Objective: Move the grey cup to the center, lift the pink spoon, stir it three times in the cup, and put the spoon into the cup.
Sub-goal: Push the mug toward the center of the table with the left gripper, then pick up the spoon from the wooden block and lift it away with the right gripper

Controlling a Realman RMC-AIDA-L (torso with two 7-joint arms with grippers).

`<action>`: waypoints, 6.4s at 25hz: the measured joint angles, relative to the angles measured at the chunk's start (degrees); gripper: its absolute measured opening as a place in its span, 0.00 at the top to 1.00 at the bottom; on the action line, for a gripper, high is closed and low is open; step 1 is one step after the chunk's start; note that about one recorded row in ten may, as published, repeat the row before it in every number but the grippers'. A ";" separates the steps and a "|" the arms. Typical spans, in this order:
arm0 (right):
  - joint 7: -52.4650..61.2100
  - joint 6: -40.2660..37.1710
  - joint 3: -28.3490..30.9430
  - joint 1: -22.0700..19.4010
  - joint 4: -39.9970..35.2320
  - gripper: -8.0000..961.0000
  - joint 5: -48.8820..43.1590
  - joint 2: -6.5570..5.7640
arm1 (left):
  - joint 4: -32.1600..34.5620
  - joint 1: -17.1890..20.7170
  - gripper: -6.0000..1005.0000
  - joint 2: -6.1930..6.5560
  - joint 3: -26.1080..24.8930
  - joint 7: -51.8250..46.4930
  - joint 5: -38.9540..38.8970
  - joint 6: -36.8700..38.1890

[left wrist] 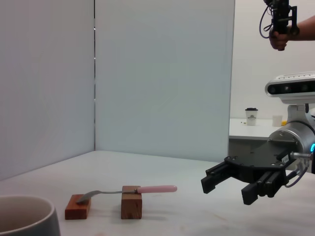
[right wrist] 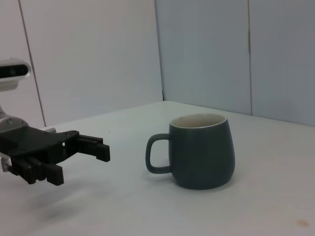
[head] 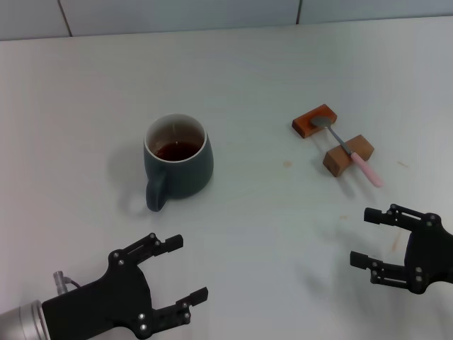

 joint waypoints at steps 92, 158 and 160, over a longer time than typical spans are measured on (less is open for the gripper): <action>0.52 1.42 0.66 0.93 0.23 0.19 0.45 0.31 | -32.43 5.28 1.00 -0.64 -35.92 41.54 -0.96 -48.37; 0.22 1.50 0.94 0.90 -0.84 0.20 0.45 -0.14 | -8.74 2.36 0.69 1.64 -15.30 -2.77 0.12 2.20; 0.35 1.50 0.93 0.86 -0.98 0.20 0.45 -0.14 | -7.92 2.25 0.65 1.77 -12.89 -2.80 0.12 2.29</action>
